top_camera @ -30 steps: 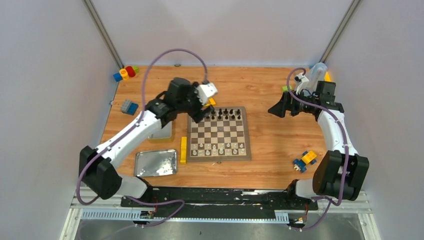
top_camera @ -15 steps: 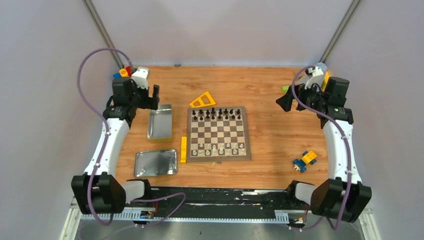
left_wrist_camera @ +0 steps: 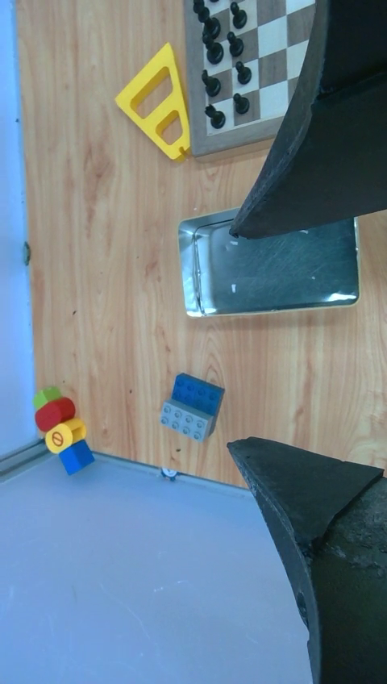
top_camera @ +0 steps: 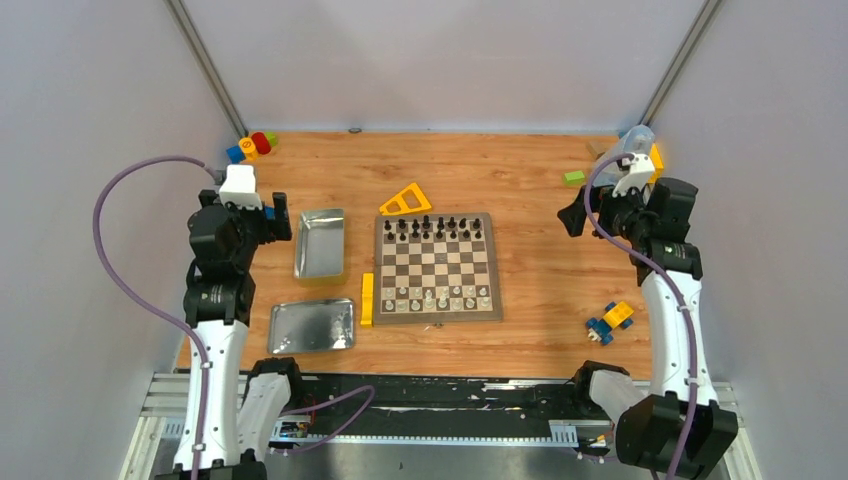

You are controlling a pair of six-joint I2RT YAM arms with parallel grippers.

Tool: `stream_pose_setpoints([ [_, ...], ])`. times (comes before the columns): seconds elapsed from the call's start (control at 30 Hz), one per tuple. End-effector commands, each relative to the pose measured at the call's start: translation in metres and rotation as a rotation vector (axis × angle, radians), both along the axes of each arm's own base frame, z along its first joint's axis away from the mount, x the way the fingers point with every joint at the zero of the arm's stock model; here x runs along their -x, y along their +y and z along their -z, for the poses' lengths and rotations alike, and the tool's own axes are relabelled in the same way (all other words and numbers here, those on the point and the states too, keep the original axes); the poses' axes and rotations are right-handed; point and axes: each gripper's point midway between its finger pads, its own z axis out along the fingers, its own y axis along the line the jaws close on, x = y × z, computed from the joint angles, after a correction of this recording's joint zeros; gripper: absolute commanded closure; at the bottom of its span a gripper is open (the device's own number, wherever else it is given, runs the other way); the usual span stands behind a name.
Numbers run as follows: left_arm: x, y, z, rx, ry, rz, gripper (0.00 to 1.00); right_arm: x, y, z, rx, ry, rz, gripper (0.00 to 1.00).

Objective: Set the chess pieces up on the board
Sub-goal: Reset both arms

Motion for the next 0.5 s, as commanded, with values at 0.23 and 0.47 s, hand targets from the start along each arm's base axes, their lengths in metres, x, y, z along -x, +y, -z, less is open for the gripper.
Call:
stream_pose_setpoints([
  [0.23, 0.001, 0.004, 0.005, -0.012, -0.112, -0.022, 0.0, 0.007, -0.005, -0.03, 0.044, -0.162, 0.038, 0.0],
  [0.47, -0.002, 0.0, 0.021, -0.037, -0.063, 0.016, 0.0, 0.006, -0.009, -0.024, 0.064, -0.156, 0.051, 0.0],
])
